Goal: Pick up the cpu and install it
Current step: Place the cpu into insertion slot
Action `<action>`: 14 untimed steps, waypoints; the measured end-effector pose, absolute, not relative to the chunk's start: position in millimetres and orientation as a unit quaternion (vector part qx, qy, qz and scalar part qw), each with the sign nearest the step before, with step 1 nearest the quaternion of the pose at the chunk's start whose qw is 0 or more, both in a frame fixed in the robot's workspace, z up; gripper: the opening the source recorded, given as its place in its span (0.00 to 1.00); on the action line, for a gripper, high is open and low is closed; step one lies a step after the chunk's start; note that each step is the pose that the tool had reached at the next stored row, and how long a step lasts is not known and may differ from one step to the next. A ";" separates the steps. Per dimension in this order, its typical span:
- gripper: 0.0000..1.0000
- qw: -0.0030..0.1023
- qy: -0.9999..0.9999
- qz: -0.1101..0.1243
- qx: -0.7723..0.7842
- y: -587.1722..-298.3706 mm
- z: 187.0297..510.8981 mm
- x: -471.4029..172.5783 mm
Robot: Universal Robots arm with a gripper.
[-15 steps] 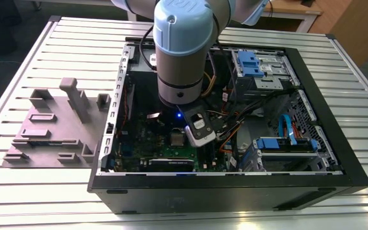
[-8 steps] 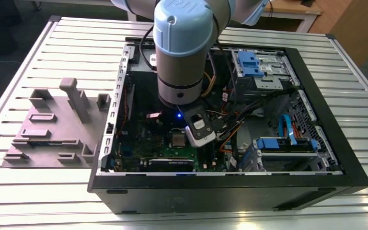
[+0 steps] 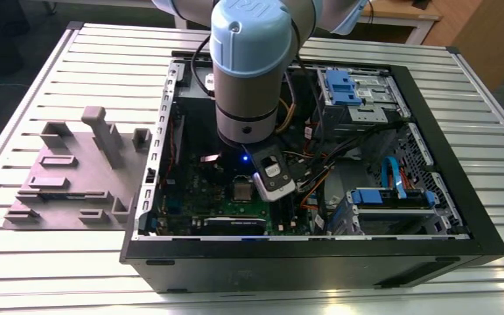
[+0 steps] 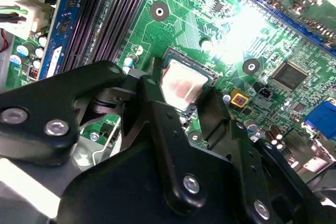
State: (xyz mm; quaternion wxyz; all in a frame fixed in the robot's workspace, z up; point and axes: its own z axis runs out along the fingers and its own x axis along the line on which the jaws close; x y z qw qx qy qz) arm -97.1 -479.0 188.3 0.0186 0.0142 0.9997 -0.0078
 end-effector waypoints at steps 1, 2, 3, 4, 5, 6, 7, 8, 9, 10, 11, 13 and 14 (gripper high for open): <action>0.52 0.019 1.000 -0.008 0.014 -479.0 188.3 -97.1; 0.52 0.019 1.000 -0.008 0.014 -479.0 188.3 -97.1; 0.52 0.019 1.000 -0.008 0.014 -479.0 188.2 -97.0; 0.52 0.019 1.000 -0.008 0.014 -478.9 188.2 -97.0; 0.52 0.019 1.000 -0.008 0.014 -478.9 188.2 -97.0; 0.52 0.019 1.000 -0.008 0.014 -479.0 188.2 -97.0; 0.52 0.019 1.000 -0.008 0.014 -479.0 188.2 -97.0; 0.51 0.019 1.000 -0.008 0.014 -479.0 188.3 -97.1; 0.51 0.019 1.000 -0.008 0.014 -479.0 188.3 -97.1; 0.51 0.019 1.000 -0.008 0.014 -479.0 188.2 -97.0; 0.49 0.019 1.000 -0.008 0.014 -479.0 188.2 -97.0; 0.49 0.019 1.000 -0.008 0.014 -478.9 188.1 -97.0; 0.49 0.019 1.000 -0.008 0.014 -479.0 188.1 -97.0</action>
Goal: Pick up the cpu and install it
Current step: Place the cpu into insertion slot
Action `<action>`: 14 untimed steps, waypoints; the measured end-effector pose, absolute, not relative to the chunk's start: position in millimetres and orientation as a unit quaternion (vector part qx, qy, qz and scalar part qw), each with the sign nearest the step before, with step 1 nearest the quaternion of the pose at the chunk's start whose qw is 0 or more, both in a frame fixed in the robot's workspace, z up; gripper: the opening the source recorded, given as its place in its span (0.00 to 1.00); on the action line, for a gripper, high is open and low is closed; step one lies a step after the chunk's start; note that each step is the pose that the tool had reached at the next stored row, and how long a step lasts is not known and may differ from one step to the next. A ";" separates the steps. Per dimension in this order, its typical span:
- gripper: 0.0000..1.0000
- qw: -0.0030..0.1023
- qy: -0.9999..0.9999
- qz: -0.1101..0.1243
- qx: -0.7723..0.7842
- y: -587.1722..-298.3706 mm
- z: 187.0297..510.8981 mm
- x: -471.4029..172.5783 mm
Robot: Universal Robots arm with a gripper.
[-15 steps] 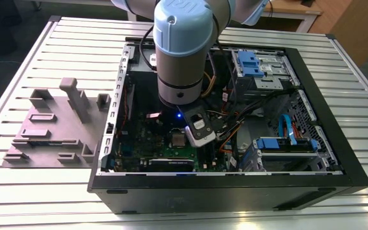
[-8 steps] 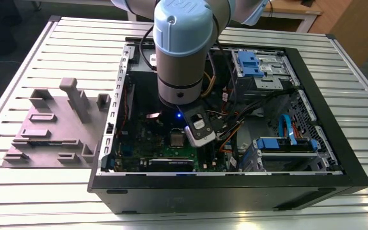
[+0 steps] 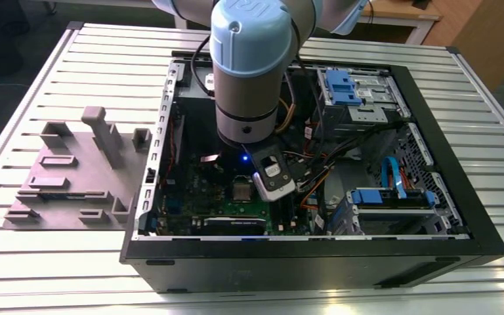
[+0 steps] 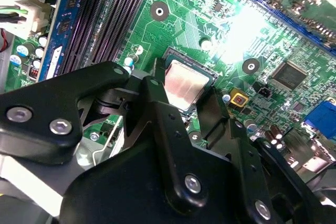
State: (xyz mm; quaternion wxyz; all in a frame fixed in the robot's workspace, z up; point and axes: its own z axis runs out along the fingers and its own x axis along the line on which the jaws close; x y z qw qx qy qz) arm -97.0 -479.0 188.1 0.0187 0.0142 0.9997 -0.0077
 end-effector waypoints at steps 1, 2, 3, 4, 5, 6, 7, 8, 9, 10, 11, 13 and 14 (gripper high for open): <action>0.49 0.019 1.000 -0.008 0.014 -479.0 188.1 -97.0; 0.49 0.019 1.000 -0.008 0.014 -479.0 188.1 -97.0; 0.49 0.019 1.000 -0.008 0.014 -479.0 188.1 -97.0; 0.49 0.019 1.000 -0.008 0.014 -478.9 188.6 -97.0; 0.49 0.019 1.000 -0.007 0.014 -478.8 189.7 -96.9; 0.49 0.019 1.000 -0.008 0.014 -478.9 191.8 -96.9; 0.49 0.019 1.000 -0.008 0.014 -478.9 193.6 -96.9; 0.49 0.019 1.000 -0.008 0.014 -478.9 194.9 -96.9; 0.49 0.019 1.000 -0.008 0.014 -478.9 195.8 -97.0; 0.49 0.019 1.000 -0.008 0.014 -478.9 196.5 -97.0; 0.49 0.019 1.000 -0.008 0.014 -478.9 197.3 -97.0; 0.49 0.019 1.000 -0.008 0.014 -479.0 199.9 -97.0; 0.49 0.019 1.000 -0.008 0.014 -478.9 200.8 -97.0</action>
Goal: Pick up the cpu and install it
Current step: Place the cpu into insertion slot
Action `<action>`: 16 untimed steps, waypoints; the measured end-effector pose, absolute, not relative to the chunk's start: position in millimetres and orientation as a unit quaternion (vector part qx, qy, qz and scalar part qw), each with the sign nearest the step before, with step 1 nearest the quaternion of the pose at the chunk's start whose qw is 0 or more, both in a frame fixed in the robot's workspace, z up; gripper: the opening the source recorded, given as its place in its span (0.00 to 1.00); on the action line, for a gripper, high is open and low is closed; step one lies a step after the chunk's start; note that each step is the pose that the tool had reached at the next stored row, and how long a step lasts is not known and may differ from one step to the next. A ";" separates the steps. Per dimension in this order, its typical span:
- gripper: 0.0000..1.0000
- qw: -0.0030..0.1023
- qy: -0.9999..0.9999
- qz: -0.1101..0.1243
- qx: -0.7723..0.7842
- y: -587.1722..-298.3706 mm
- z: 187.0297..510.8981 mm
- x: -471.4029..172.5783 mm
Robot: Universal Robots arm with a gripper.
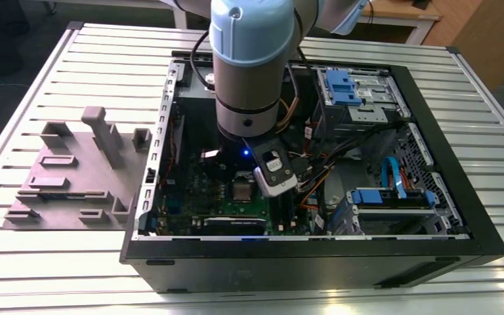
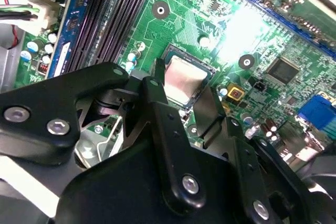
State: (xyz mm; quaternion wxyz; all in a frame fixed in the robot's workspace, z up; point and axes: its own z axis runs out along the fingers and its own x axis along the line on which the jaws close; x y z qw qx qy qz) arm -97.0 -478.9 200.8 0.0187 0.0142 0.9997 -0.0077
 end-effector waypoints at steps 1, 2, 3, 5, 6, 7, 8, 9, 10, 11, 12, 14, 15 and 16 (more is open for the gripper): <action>0.49 0.019 1.000 -0.008 0.014 -478.9 200.7 -97.0; 0.49 0.019 1.000 -0.008 0.014 -478.9 200.8 -97.0; 0.49 0.019 1.000 -0.008 0.014 -478.9 200.8 -97.0; 0.49 0.019 1.000 -0.008 0.014 -478.9 201.0 -97.0; 0.49 0.019 1.000 -0.008 0.014 -478.9 201.1 -97.0; 0.49 0.019 1.000 -0.008 0.014 -478.9 201.1 -97.0; 0.47 0.019 1.000 -0.008 0.014 -478.9 201.2 -97.0; 0.42 0.019 1.000 -0.008 0.014 -478.9 201.3 -97.0; 0.35 0.019 1.000 -0.008 0.014 -478.9 201.3 -97.0; 0.35 0.019 1.000 -0.008 0.014 -478.9 201.4 -97.0; 0.29 0.019 1.000 -0.008 0.014 -478.9 201.4 -97.0; 0.24 0.019 1.000 -0.008 0.014 -478.9 201.5 -97.0; 0.18 0.019 1.000 -0.008 0.014 -478.9 201.6 -97.0; 0.12 0.019 1.000 -0.008 0.014 -478.9 201.6 -97.0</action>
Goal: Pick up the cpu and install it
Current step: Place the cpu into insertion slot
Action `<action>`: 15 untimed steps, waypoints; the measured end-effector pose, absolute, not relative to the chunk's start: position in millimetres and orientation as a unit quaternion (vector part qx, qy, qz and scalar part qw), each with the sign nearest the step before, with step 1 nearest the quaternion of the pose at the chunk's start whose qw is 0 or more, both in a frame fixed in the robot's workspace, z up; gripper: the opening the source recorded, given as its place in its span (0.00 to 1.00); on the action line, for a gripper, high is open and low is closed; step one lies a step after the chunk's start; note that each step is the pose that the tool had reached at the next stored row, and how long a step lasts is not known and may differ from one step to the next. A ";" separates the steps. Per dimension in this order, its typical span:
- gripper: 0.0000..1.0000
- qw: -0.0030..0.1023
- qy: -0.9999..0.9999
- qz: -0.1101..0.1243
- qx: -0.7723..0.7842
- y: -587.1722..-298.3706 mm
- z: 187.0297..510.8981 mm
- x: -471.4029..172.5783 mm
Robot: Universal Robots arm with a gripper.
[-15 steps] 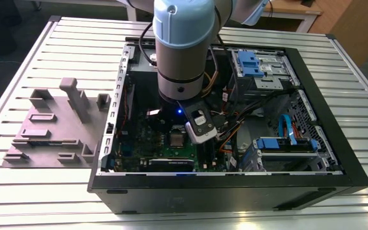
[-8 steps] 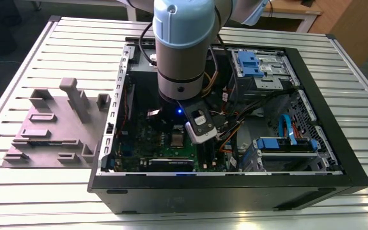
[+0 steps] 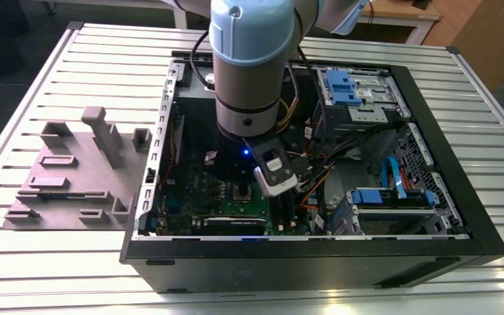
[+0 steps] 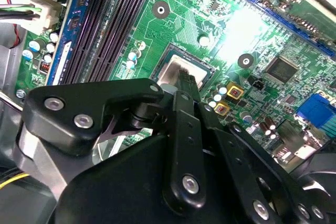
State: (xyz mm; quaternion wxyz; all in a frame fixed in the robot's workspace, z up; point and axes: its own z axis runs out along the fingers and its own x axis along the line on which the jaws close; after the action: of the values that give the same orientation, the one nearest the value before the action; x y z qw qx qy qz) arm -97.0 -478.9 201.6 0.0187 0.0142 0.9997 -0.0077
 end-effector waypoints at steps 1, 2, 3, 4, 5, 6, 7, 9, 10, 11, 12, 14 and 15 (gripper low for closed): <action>0.12 0.019 1.000 -0.008 0.014 -478.9 201.7 -97.0; 0.10 0.019 1.000 -0.008 0.014 -478.9 201.7 -97.0; 0.10 0.019 1.000 -0.008 0.014 -478.9 201.8 -97.0; 0.10 0.019 1.000 -0.008 0.014 -478.9 201.8 -97.0; 0.10 0.019 1.000 -0.008 0.014 -478.9 201.8 -97.0; 0.10 0.019 1.000 -0.008 0.014 -478.9 201.4 -97.1; 0.10 0.019 1.000 -0.008 0.014 -479.0 200.3 -97.2; 0.10 0.019 1.000 -0.008 0.014 -479.0 197.8 -97.3; 0.10 0.019 1.000 -0.008 0.014 -478.9 197.1 -97.4; 0.10 0.019 1.000 -0.008 0.014 -479.0 196.4 -97.4; 0.10 0.019 1.000 -0.008 0.014 -479.0 196.3 -97.4; 0.10 0.019 1.000 -0.008 0.014 -479.0 196.3 -97.4; 0.10 0.019 1.000 -0.008 0.014 -479.0 196.1 -97.4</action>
State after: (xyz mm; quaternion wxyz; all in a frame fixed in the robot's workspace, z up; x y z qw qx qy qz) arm -97.4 -479.0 196.1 0.0188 0.0143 0.9997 -0.0081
